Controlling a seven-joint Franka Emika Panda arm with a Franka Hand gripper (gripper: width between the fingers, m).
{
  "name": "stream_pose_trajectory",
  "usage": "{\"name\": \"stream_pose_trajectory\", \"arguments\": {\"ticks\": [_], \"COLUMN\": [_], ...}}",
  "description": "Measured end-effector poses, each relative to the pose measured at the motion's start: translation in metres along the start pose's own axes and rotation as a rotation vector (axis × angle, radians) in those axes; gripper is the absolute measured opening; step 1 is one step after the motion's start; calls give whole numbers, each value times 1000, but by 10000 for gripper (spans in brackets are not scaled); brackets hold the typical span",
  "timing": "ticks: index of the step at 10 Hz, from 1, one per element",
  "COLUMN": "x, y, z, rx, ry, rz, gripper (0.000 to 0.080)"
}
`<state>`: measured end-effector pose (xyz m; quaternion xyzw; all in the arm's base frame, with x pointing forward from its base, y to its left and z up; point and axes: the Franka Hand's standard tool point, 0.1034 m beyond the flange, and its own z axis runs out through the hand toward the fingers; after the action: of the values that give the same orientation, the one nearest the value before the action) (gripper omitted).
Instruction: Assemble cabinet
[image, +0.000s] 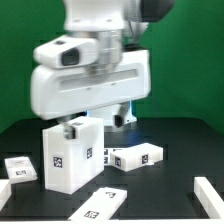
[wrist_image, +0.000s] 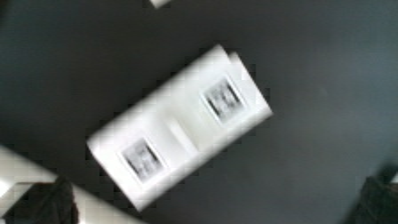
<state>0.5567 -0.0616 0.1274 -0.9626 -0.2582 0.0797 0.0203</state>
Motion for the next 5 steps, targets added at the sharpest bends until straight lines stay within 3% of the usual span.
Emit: {"name": "stream_pose_trajectory", "arguments": {"ticks": [2,5], "x": [10,9], "y": [-8,-6], "z": [-2,-1], "rx": [-10,-8], "ry": [13,9], "rz": [-24,1], "gripper": [796,796]}}
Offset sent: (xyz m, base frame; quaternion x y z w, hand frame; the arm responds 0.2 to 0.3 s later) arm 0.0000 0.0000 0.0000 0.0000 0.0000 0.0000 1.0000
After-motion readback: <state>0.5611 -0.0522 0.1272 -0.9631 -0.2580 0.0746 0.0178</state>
